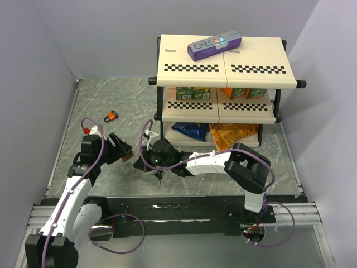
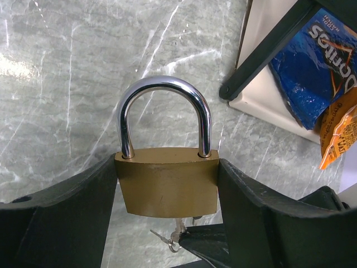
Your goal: Unlock with the key
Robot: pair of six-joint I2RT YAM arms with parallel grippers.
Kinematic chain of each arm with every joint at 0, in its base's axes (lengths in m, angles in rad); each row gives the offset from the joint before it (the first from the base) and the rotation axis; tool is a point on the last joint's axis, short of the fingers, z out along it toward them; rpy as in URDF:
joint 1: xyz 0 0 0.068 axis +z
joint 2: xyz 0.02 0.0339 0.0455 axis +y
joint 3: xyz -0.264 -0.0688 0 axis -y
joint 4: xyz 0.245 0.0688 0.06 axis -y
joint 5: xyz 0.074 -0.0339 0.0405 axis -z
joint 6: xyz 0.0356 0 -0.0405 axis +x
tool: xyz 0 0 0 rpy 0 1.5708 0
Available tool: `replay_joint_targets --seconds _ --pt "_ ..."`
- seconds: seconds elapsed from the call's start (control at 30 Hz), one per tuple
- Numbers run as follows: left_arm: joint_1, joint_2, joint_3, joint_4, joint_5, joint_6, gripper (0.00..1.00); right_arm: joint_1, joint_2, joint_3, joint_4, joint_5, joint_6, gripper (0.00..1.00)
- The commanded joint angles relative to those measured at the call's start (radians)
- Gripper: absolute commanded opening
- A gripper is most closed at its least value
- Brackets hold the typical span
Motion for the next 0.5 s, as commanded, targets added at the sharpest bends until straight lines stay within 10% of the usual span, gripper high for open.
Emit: replay_joint_targets --seconds 0.0,0.47 --pt "-0.001 -0.026 0.017 0.115 0.047 -0.031 0.01 -0.009 -0.001 0.055 0.052 -0.009 -0.009 0.0" --pt "-0.001 -0.027 0.014 0.122 0.067 -0.032 0.01 -0.035 0.022 0.058 0.069 -0.023 0.012 0.0"
